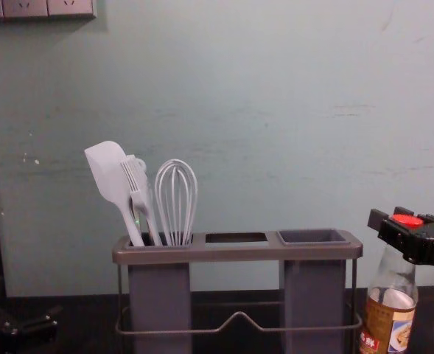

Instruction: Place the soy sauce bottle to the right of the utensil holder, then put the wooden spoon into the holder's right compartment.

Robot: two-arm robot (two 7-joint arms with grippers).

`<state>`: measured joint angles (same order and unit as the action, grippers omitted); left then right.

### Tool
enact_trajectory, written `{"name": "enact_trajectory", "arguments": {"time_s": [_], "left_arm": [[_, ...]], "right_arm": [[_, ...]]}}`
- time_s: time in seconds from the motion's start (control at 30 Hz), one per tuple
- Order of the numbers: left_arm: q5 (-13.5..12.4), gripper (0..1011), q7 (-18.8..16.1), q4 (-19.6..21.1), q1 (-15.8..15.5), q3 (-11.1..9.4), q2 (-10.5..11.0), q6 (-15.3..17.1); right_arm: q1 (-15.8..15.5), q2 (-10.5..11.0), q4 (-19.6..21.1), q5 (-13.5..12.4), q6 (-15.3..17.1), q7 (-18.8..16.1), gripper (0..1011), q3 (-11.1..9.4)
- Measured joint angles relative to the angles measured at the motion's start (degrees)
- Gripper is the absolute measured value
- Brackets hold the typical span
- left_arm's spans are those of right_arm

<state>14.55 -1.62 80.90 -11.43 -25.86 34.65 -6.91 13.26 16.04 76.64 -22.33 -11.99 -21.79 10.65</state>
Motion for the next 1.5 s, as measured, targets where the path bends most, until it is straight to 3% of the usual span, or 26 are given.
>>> {"name": "enact_trajectory", "arguments": {"time_s": [0.17,0.5,0.87,1.17,1.5], "left_arm": [[0.00,1005,0.00,0.00,0.00,0.00,0.00,0.00],[0.00,1005,0.00,0.00,0.00,0.00,0.00,0.00],[0.00,1005,0.00,0.00,0.00,0.00,0.00,0.00],[0.00,1005,0.00,0.00,0.00,0.00,0.00,0.00],[0.00,1005,0.00,0.00,0.00,0.00,0.00,0.00]], "right_arm": [[0.18,-0.38,-0.45,-0.05,0.01,-0.02,398,-0.02],[-0.33,-0.64,0.88,-0.42,0.40,0.05,705,-0.49],[-2.40,0.58,6.91,1.03,-0.06,1.25,1003,-1.27],[-5.26,1.87,12.92,1.42,-0.51,0.59,1002,-1.42],[-8.54,4.26,19.21,0.98,0.25,-2.84,1002,1.07]]}}
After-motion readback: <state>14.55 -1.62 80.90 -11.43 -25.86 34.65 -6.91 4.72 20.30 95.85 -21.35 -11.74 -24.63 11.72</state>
